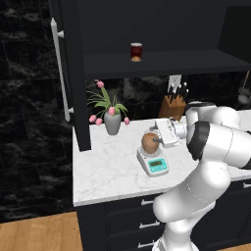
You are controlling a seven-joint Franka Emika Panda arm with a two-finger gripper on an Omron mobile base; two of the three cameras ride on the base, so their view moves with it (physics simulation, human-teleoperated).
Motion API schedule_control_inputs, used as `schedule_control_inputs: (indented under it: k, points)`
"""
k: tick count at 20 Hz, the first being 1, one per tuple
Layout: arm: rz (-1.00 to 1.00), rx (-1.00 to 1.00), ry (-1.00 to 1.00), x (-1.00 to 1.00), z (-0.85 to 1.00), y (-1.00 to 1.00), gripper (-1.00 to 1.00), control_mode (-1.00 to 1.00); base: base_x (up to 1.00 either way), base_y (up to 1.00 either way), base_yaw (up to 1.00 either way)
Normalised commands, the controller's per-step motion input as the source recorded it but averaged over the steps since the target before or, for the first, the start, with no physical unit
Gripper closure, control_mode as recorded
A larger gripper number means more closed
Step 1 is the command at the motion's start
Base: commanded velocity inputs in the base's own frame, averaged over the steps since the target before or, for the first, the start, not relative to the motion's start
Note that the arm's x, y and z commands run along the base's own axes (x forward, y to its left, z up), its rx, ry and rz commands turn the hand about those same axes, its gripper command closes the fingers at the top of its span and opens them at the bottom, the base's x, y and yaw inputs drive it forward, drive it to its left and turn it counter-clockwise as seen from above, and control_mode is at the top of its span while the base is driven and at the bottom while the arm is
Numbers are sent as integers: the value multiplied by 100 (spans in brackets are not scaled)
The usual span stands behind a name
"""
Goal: Pick the honey bottle and place it on the digital scale for weighing, and close the cabinet.
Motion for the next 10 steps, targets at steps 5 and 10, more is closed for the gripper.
schedule_control_inputs:
  k: [5,10]
  points:
    - [0,0,-8,-1,-1,-1,-100,-100,0,0,0]
    - [0,0,-4,0,0,-8,-100,-100,0,0,0]
